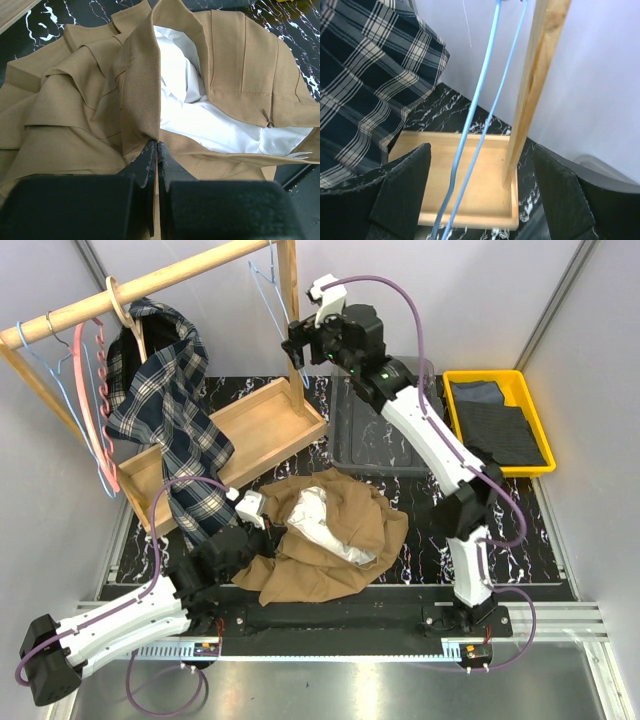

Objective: Place the skirt on the hanger

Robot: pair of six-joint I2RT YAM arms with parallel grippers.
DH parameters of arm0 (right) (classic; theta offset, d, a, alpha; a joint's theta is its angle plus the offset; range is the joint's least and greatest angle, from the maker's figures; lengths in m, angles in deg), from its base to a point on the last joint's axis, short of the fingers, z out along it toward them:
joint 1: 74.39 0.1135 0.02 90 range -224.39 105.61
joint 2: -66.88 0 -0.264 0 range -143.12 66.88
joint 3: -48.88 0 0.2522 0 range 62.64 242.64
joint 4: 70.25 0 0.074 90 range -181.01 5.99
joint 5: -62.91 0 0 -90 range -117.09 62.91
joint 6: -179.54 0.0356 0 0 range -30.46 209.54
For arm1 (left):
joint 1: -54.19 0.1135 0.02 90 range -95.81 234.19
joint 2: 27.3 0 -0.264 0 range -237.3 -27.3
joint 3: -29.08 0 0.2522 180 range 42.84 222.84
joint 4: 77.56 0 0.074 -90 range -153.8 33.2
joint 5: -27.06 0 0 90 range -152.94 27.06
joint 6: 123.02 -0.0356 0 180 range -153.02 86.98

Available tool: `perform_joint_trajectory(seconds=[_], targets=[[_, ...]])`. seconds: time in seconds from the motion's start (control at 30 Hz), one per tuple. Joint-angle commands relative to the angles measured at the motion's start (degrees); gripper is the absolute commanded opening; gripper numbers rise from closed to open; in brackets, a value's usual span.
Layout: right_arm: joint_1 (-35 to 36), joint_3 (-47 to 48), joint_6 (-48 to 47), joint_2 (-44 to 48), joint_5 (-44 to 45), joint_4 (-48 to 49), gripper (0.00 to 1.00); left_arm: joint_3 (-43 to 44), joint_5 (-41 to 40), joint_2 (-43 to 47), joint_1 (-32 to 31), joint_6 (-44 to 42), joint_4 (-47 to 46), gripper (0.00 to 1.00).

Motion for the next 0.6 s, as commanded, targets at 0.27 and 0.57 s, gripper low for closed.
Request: perform_joint_trajectory(seconds=[0.27,0.57], targets=[[-0.3,20.83,0.04,-16.05,1.77,5.22,0.59,2.44,0.99,-0.42,0.01,0.37,-1.51,0.0],[-0.21,21.27,-1.54,-15.0,3.52,4.87,0.0,1.92,0.64,0.1,0.02,0.81,-1.07,0.0]])
